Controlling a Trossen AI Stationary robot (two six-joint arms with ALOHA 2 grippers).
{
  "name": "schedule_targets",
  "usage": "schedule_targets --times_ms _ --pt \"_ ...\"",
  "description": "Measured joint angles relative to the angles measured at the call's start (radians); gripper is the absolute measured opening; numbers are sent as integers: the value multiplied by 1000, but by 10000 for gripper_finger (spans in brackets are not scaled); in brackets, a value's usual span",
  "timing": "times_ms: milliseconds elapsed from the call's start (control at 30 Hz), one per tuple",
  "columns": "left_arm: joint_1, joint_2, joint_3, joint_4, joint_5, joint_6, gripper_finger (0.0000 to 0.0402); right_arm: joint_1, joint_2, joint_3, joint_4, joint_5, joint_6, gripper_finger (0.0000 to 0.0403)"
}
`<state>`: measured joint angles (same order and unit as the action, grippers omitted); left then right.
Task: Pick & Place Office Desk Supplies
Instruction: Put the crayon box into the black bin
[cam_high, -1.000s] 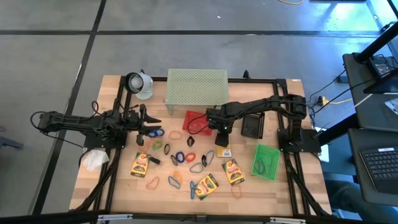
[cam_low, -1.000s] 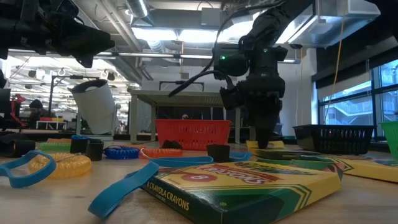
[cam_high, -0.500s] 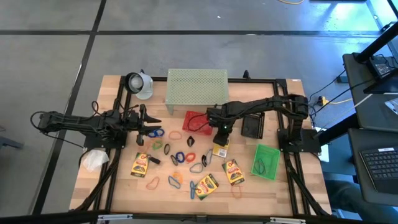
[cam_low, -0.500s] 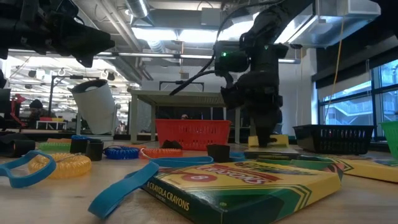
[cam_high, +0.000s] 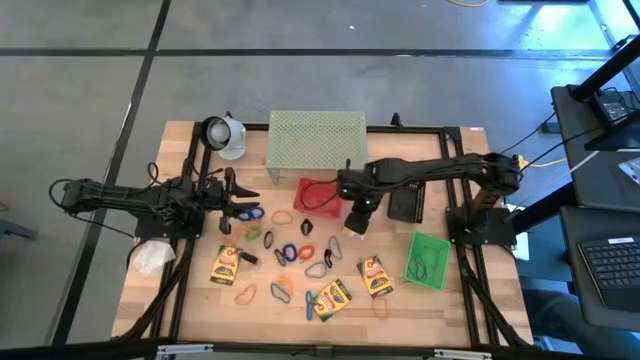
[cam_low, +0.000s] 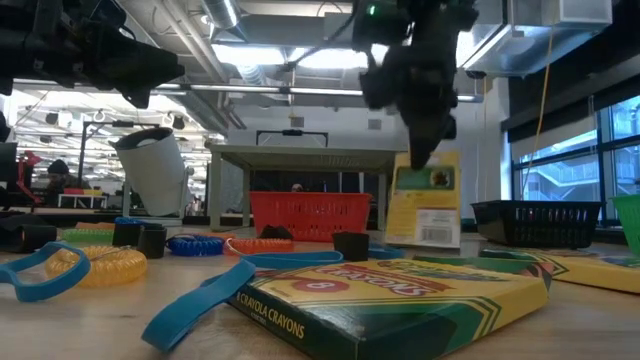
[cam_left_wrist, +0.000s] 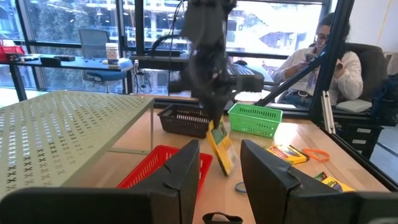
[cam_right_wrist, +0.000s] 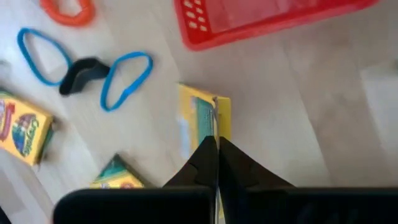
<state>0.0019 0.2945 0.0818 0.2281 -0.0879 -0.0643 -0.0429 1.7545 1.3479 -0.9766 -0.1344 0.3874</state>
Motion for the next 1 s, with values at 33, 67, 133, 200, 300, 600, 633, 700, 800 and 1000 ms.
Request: schedule_targets --times_ms 33,67,133,200,300,600,633,700,800,1000 --pt "0 0 0 0 0 0 112 7 -9 13 -28 25 7 1" --pt "0 0 0 0 0 0 112 14 -17 28 -56 54 19 1" --pt "0 0 0 0 0 0 112 22 -34 58 -115 116 40 1" --pt "0 0 0 0 0 0 112 27 -57 89 -155 164 56 0" --pt "0 0 0 0 0 0 112 38 -95 112 -191 202 87 0" --pt "0 0 0 0 0 -1 112 80 -210 113 -381 316 237 0" --pt "0 0 0 0 0 -1 112 87 -225 113 -395 324 251 0" --pt "0 0 0 0 0 -1 112 100 -250 113 -418 342 273 0" --pt "0 0 0 0 0 -5 112 112 -283 113 -462 379 316 0" --pt "0 0 0 0 1 -19 112 134 -346 55 -486 427 397 0"
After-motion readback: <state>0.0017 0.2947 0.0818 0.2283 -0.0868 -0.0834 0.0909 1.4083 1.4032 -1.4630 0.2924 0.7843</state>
